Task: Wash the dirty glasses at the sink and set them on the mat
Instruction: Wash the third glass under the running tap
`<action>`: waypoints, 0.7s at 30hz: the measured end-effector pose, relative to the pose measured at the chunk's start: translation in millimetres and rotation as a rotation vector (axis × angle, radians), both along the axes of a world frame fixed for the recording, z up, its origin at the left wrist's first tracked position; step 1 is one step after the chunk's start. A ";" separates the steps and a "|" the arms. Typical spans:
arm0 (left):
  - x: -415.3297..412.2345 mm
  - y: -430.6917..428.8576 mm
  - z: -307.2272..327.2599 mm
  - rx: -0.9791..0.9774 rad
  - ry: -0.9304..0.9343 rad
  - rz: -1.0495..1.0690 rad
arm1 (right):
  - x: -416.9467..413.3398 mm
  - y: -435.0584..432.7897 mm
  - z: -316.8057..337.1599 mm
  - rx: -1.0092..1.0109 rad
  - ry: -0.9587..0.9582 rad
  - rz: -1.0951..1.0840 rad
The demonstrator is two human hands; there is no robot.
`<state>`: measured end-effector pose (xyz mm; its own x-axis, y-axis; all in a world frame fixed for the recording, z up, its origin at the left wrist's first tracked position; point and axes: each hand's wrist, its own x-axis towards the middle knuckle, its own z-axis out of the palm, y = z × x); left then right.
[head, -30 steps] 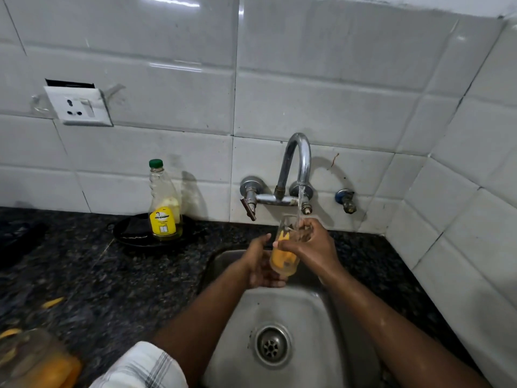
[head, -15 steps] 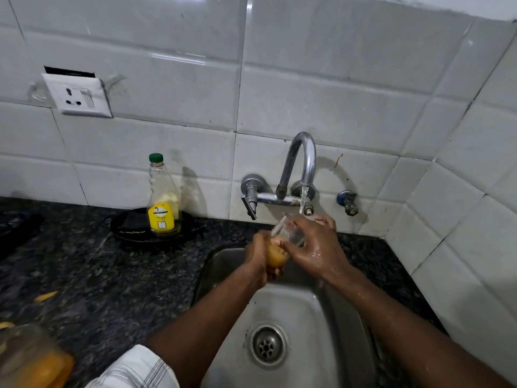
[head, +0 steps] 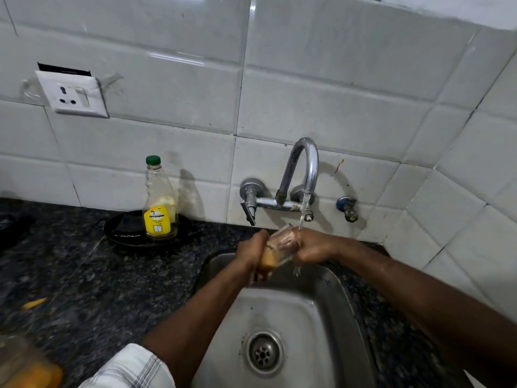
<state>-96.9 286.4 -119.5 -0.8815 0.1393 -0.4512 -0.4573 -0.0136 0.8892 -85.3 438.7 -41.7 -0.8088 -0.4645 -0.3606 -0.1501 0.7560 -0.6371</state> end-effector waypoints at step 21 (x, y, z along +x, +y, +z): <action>3.2 -11.4 17.2 -0.016 0.042 -0.071 | 25.4 -4.5 -8.1 -0.060 0.271 0.141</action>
